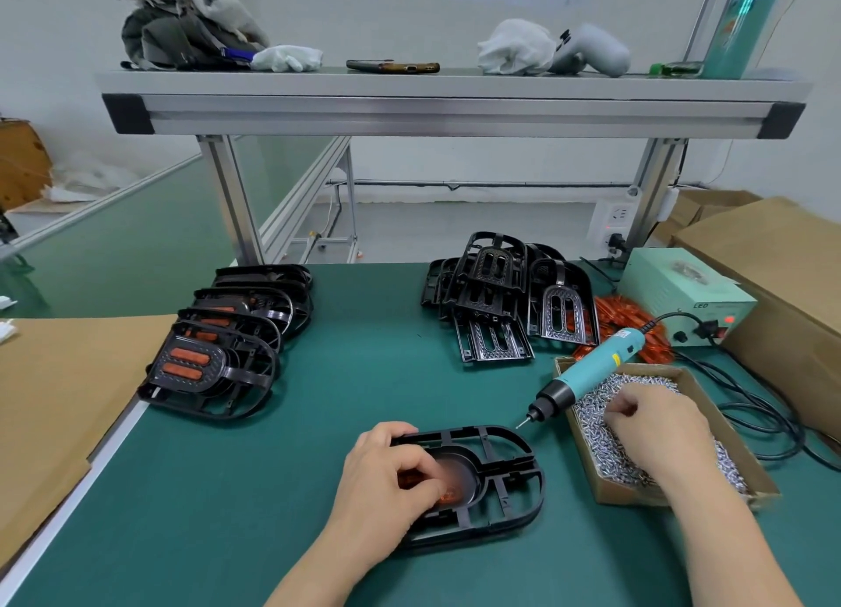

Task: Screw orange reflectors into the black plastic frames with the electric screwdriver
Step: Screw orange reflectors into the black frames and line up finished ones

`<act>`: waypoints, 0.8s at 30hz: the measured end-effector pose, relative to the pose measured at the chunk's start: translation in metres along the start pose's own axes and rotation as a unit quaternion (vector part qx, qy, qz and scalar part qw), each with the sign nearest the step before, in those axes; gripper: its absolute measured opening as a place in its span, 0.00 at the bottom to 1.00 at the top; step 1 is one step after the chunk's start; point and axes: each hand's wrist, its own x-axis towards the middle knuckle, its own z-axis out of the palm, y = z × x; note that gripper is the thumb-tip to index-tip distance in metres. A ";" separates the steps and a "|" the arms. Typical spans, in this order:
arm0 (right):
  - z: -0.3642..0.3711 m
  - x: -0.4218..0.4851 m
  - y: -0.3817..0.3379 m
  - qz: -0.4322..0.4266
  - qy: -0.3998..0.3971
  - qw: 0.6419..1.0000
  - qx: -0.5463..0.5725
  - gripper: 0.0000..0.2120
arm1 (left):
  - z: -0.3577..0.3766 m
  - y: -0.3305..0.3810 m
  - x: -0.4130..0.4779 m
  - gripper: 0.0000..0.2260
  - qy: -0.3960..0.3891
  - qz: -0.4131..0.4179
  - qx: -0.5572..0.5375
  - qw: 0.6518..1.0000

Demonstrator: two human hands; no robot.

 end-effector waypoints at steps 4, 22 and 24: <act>-0.005 -0.003 0.001 -0.005 0.031 0.999 0.042 0.06 | -0.004 0.002 -0.001 0.09 -0.002 -0.002 -0.032 0.999; 0.019 -0.066 -0.090 -0.166 -0.164 0.841 0.489 0.06 | -0.014 0.023 0.000 0.16 0.115 0.070 -0.114 0.984; 0.022 -0.073 -0.099 -0.175 -0.192 0.826 0.500 0.04 | -0.015 0.023 0.001 0.18 0.114 0.065 -0.129 0.983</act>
